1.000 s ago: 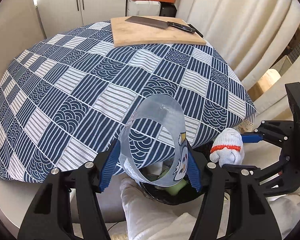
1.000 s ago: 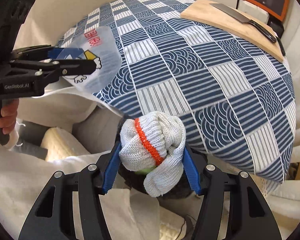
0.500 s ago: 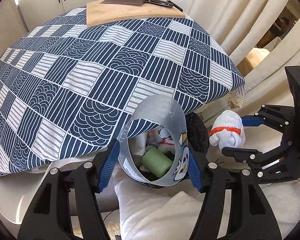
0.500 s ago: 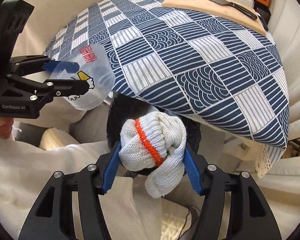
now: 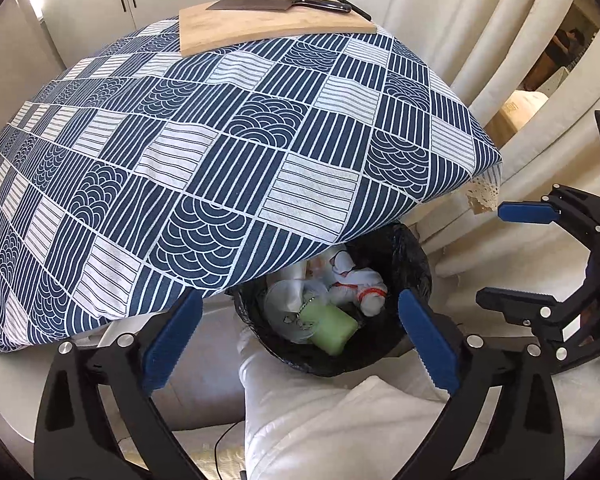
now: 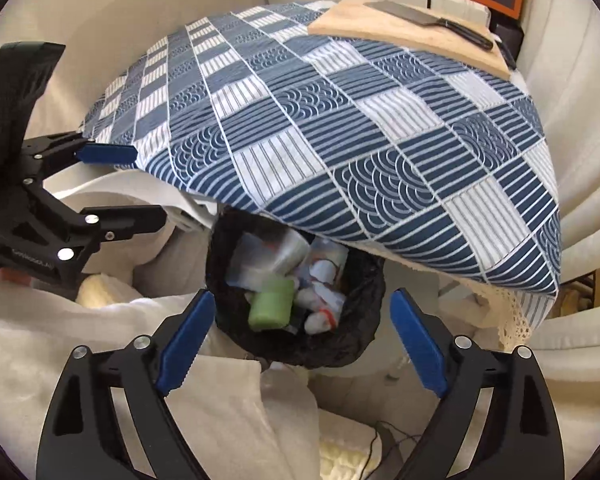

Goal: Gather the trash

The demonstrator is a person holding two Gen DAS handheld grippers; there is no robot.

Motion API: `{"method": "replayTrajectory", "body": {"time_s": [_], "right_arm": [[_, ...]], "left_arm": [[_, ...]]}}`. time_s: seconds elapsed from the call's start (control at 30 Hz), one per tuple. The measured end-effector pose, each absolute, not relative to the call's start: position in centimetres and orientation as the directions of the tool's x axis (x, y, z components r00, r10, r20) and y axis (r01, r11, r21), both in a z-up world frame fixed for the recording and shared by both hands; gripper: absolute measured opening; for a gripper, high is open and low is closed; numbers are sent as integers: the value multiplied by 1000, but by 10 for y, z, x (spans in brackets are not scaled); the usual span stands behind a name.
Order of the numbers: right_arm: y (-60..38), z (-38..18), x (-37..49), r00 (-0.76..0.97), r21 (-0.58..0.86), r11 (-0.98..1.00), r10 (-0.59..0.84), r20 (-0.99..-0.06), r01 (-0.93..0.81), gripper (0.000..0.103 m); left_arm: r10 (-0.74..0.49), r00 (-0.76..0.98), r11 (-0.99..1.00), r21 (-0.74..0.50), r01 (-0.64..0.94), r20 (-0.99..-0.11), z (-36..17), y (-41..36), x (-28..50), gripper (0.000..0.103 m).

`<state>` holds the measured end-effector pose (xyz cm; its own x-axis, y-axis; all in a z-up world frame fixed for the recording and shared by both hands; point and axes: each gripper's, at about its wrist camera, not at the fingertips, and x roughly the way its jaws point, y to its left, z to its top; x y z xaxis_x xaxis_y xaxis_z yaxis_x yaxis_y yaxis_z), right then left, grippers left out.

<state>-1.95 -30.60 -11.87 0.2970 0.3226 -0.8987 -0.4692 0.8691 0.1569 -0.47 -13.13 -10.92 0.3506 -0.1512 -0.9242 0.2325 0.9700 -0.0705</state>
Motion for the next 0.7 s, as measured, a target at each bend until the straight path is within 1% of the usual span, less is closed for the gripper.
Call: {"method": "replayTrajectory", "body": {"time_s": [0.13, 0.3, 0.43, 0.57, 0.63, 0.7], "right_arm": [[-307, -90, -21, 359, 130, 867, 330, -873, -482, 86], [-306, -53, -24, 447, 113, 873, 349, -824, -474, 88], [-301, -30, -28, 530, 43, 882, 320, -785, -469, 89], [-298, -16, -28, 574, -22, 887, 280, -770, -462, 89], [-303, -14, -25, 587, -24, 902, 260, -767, -431, 89], [-309, -11, -24, 603, 0, 913, 269, -751, -408, 89]], "left_arm": [[-123, 413, 978, -40, 204, -903, -89, -128, -5, 96], [-134, 487, 984, -59, 166, -863, -57, -121, -5, 97], [-128, 548, 988, -62, 138, -826, -30, -118, -7, 97], [-97, 594, 992, -26, 126, -799, -12, -121, -12, 97], [-108, 599, 991, -36, 131, -794, -6, -122, -13, 97], [-90, 608, 992, -18, 123, -789, -3, -124, -15, 97]]}}
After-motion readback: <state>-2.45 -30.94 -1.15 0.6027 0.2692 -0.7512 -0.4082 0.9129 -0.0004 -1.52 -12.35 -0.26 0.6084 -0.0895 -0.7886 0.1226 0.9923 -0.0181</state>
